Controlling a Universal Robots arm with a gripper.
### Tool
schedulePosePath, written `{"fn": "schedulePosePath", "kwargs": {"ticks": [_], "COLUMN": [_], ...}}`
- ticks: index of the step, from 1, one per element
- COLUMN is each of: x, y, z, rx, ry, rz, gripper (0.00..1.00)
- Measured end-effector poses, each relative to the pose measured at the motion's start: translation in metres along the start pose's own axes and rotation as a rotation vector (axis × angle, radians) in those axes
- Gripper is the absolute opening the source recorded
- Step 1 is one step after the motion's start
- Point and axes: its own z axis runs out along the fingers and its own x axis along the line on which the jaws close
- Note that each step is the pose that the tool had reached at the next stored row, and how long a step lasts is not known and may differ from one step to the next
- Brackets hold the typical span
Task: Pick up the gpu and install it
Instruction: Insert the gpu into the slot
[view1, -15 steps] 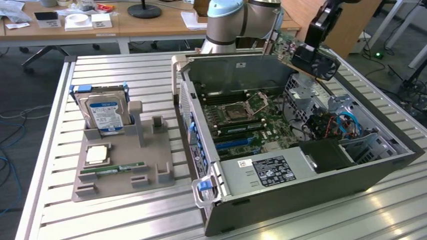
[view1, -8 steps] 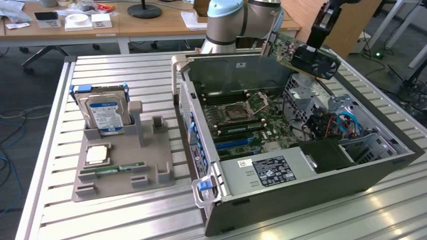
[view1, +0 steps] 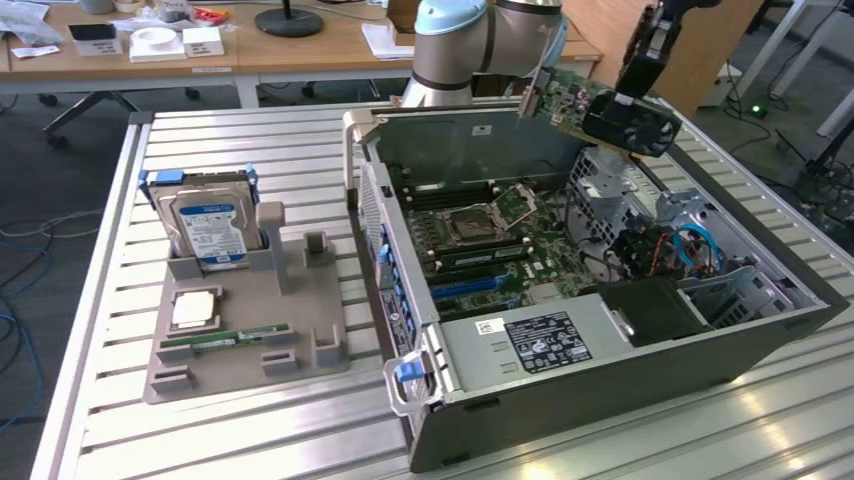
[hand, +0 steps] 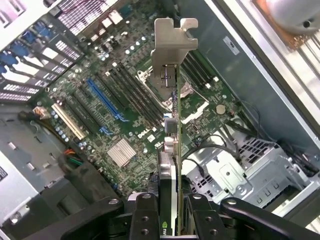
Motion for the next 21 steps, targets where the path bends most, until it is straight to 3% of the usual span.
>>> {"fn": "schedulePosePath", "kwargs": {"ticks": [21], "x": [0.0000], "y": [0.0000], "z": [0.0020], "rx": [-0.0056], "ry": [0.0102], "rz": [-0.306], "gripper": [0.27]}}
